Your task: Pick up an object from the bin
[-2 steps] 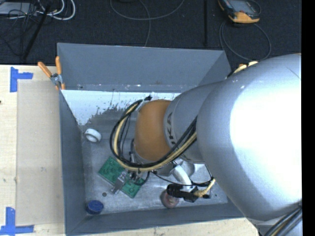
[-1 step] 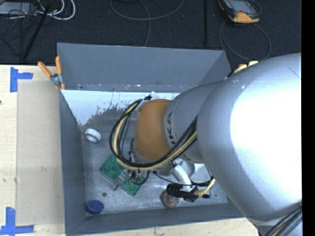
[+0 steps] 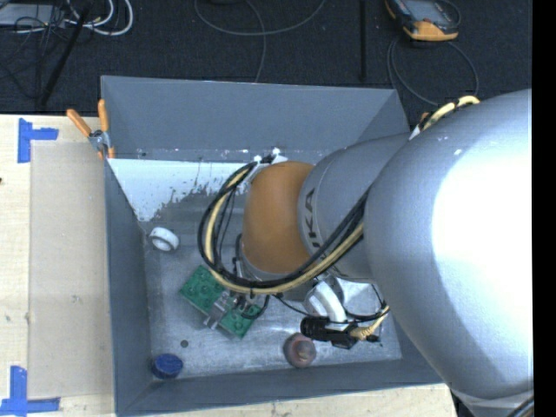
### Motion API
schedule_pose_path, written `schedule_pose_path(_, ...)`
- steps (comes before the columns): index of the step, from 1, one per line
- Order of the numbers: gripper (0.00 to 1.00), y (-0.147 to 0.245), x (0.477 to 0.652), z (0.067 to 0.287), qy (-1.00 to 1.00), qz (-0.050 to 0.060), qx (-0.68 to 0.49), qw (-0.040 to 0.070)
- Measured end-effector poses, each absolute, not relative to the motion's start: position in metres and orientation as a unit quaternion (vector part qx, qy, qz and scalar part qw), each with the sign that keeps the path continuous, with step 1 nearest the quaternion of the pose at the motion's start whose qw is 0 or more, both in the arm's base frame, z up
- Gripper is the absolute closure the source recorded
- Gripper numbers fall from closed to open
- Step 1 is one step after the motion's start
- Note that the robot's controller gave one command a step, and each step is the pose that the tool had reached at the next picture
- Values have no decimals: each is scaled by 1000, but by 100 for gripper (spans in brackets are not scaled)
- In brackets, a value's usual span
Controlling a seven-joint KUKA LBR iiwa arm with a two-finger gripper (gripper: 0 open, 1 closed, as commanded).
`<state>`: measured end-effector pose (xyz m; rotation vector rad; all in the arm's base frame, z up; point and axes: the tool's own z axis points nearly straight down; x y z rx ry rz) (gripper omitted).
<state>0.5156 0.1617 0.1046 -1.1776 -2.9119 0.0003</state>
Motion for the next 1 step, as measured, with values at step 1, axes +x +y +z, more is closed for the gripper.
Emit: schedule_pose_path(1, 100, 162, 517, 186, -928, -1, -374, -2)
